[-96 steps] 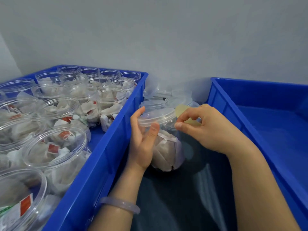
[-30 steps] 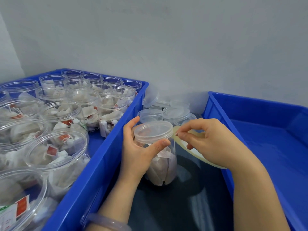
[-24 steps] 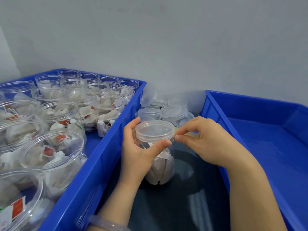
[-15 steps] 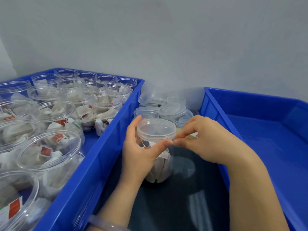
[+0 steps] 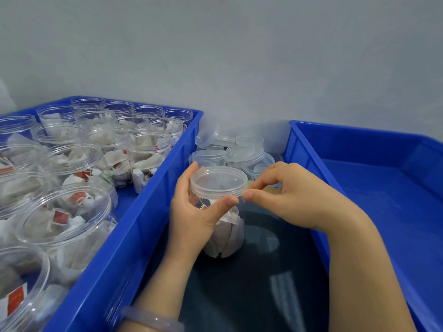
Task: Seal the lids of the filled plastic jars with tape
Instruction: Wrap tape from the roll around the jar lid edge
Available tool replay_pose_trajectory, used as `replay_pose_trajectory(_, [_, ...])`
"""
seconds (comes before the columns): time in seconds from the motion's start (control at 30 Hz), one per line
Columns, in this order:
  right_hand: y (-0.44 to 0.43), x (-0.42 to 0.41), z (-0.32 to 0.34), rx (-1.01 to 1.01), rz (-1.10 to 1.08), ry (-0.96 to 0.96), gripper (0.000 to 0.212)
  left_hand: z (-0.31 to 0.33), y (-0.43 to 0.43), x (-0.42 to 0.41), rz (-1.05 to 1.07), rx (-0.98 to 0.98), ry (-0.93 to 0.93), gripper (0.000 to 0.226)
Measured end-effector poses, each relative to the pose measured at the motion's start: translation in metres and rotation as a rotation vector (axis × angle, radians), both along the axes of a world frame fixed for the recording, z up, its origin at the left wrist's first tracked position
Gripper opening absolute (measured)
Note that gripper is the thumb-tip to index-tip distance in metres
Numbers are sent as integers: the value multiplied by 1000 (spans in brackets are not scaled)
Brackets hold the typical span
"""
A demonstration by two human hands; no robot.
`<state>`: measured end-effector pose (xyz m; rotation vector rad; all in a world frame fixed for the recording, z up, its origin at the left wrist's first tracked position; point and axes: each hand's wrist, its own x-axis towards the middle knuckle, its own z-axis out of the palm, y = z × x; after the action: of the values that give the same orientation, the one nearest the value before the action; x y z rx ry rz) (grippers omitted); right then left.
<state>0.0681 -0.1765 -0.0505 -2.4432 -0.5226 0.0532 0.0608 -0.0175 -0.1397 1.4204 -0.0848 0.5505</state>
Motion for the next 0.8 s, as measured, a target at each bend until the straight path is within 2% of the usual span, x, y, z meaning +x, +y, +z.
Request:
replay_pose_trajectory(0.2, [3, 2, -1, -28, 5, 10, 18, -2, 2, 0, 10, -26, 3, 96])
replay_pose_trajectory(0.37, [4, 2, -1, -50, 16, -7, 15, -1, 1, -1, -7, -22, 28, 113])
replay_pose_trajectory(0.5, [4, 3, -2, -51, 7, -35, 10, -2, 0, -1, 17, 16, 40, 93])
replay_pose_trajectory(0.8, [10, -1, 0, -129, -32, -80, 12, -2, -5, -3, 43, 75, 20, 101])
